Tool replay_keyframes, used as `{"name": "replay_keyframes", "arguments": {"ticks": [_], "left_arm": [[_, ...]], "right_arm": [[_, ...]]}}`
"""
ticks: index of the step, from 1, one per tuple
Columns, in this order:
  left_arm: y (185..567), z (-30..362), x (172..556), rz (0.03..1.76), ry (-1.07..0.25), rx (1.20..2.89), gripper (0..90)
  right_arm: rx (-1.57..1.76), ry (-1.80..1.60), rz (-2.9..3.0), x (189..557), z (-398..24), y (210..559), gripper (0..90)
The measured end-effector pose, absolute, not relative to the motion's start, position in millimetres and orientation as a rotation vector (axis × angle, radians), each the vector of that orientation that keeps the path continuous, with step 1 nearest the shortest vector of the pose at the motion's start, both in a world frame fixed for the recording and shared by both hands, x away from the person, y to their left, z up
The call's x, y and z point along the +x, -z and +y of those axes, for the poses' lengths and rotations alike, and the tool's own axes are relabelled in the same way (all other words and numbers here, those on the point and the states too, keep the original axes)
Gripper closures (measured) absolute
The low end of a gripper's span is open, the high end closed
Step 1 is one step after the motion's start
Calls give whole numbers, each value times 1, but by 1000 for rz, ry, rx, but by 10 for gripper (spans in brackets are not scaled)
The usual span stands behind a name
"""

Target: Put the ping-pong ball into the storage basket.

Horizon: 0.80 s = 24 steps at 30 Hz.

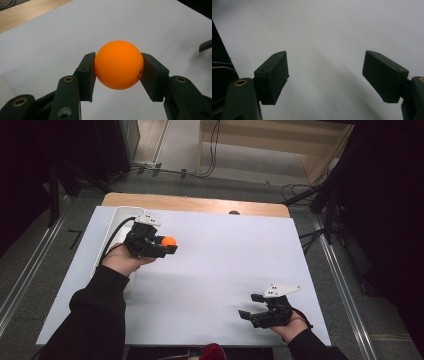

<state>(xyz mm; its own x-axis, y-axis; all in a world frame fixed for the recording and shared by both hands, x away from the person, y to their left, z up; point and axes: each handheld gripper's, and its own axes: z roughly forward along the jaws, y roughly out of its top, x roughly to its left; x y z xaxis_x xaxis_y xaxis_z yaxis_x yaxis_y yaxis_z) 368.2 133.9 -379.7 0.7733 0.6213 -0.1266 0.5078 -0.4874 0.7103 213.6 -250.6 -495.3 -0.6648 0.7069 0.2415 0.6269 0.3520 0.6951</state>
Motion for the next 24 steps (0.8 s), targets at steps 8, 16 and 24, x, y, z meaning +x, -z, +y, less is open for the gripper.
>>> {"name": "replay_keyframes", "arguments": {"ticks": [8,16,24], "left_arm": [[378,142,371,868,-202,2173,502],[376,150,373,888,-222,2166,502],[373,159,376,917,-239,2154,502]], "right_arm": [[1245,-1214,2497,214,-250,495,195],[1249,-1215,2496,214,-251,495,196],[1246,-1217,2497,214,-251,495,195]]}}
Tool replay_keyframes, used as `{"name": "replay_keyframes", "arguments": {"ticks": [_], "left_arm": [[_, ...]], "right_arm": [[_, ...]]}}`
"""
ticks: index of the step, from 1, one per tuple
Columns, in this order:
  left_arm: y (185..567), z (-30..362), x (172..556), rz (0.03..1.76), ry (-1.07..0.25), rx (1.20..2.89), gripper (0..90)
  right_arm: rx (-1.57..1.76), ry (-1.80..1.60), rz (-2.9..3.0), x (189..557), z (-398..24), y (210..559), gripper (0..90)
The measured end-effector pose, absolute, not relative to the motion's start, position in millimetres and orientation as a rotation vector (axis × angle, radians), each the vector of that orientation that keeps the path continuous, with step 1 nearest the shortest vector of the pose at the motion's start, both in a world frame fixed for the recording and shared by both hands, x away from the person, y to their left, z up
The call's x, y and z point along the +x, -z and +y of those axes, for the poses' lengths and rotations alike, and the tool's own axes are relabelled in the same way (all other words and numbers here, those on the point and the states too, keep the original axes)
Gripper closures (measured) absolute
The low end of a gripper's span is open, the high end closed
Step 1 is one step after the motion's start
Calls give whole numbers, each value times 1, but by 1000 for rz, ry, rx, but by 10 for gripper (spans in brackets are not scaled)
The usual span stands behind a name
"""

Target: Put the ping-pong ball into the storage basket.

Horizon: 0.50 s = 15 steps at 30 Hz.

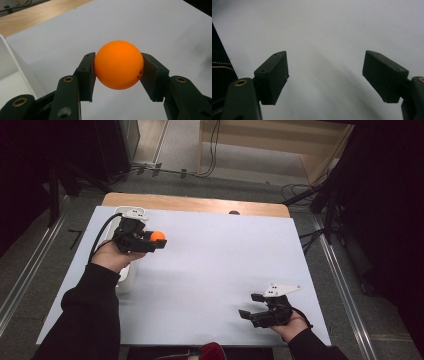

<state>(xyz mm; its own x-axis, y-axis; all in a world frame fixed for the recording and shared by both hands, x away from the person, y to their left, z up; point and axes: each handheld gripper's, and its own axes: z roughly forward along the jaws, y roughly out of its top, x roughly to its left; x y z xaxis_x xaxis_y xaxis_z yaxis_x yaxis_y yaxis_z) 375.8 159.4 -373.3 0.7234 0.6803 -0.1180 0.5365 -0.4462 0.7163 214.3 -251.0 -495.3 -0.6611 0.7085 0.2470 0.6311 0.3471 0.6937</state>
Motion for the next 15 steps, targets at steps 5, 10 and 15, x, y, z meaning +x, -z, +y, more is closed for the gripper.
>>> {"name": "replay_keyframes", "arguments": {"ticks": [5,10,15], "left_arm": [[372,165,377,936,-248,2142,502],[372,172,380,960,-262,2137,502],[375,177,382,987,-274,2129,502]], "right_arm": [[1251,-1213,2499,214,-251,495,195],[1255,-1214,2496,214,-251,495,195],[1245,-1216,2497,214,-251,495,195]]}}
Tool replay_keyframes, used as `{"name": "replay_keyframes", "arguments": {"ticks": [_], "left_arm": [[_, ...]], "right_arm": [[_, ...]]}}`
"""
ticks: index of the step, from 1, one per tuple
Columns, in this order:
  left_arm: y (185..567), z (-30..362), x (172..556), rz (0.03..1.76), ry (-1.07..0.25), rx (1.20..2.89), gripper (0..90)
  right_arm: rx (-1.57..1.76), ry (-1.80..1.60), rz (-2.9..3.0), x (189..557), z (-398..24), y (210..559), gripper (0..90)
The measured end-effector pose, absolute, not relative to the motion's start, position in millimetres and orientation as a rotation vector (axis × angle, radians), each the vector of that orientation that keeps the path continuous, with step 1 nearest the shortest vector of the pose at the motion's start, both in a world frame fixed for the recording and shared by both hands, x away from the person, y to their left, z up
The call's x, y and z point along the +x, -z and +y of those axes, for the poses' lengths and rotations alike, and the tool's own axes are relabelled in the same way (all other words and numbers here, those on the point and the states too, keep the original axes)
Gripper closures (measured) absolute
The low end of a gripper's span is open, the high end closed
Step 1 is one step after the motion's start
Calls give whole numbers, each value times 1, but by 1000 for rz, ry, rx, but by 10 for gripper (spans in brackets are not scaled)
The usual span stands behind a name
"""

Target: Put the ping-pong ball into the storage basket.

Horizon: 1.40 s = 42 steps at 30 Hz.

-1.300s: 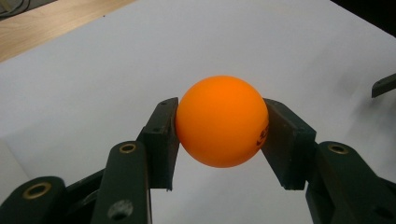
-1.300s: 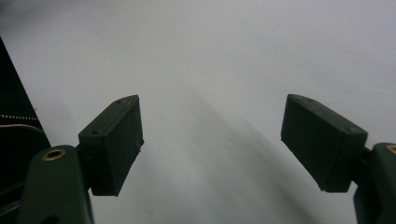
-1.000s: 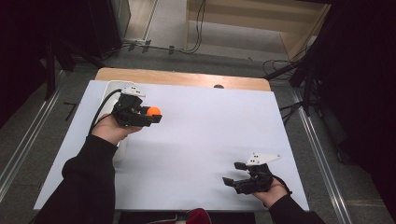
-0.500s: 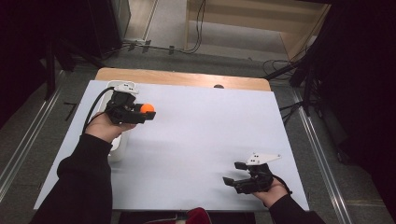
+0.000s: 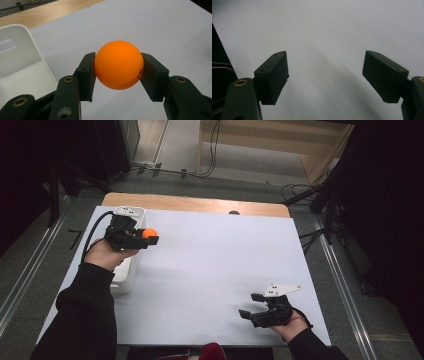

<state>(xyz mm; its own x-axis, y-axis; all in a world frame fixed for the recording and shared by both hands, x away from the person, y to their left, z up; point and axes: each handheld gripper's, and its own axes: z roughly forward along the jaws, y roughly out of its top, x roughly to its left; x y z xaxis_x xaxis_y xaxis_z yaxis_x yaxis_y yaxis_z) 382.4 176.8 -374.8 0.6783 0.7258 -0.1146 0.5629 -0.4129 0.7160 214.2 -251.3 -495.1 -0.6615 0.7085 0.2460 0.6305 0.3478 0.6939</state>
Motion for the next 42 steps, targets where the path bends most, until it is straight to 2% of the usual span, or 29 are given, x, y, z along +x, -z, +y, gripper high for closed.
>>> {"name": "replay_keyframes", "arguments": {"ticks": [42], "left_arm": [[374,225,393,1197,-420,2052,502]], "right_arm": [[1249,-1206,2490,215,-252,495,195]]}}
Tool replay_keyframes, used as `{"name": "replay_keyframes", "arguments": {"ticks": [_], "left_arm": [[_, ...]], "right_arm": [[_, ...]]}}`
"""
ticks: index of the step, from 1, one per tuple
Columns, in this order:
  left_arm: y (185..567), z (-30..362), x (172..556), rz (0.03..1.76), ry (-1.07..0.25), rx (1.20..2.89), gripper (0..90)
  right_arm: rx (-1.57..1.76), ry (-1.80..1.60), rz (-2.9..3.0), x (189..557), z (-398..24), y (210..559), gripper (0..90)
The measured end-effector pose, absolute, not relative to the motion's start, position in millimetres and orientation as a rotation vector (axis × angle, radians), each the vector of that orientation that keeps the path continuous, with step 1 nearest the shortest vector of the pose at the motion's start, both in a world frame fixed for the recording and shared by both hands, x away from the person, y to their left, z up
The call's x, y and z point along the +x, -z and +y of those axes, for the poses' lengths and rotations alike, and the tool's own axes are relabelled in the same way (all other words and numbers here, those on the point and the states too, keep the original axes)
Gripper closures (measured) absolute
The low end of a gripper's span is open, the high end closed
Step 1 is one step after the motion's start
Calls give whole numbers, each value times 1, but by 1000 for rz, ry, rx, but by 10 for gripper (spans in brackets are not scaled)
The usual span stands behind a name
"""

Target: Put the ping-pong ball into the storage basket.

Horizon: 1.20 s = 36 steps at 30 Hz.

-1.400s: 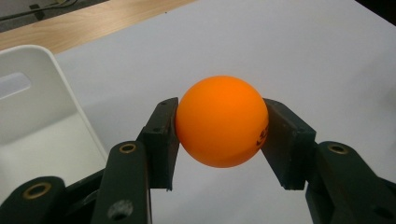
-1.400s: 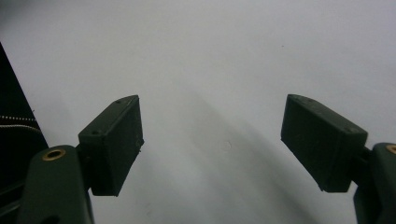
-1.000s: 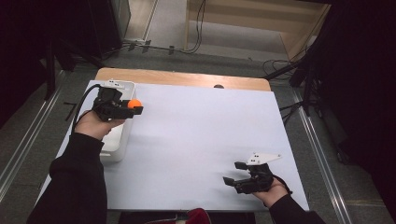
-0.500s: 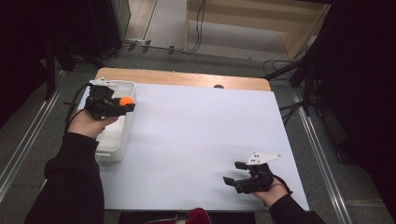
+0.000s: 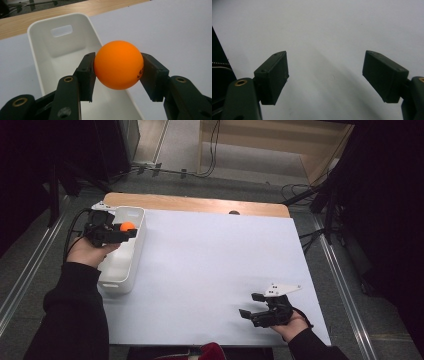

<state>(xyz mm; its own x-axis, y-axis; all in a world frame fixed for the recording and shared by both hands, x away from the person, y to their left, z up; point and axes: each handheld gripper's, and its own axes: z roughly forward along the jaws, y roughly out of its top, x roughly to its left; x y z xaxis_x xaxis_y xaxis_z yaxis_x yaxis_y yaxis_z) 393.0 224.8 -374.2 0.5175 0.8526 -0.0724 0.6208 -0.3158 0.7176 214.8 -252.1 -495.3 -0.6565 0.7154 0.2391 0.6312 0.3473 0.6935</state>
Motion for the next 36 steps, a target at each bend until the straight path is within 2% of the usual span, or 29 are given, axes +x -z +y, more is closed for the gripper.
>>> {"name": "replay_keyframes", "arguments": {"ticks": [17,36], "left_arm": [[382,235,399,1256,-457,2022,501],[410,232,409,1333,-418,2059,500]], "right_arm": [[1246,-1204,2497,215,-252,496,195],[1229,-1195,2505,214,-251,496,195]]}}
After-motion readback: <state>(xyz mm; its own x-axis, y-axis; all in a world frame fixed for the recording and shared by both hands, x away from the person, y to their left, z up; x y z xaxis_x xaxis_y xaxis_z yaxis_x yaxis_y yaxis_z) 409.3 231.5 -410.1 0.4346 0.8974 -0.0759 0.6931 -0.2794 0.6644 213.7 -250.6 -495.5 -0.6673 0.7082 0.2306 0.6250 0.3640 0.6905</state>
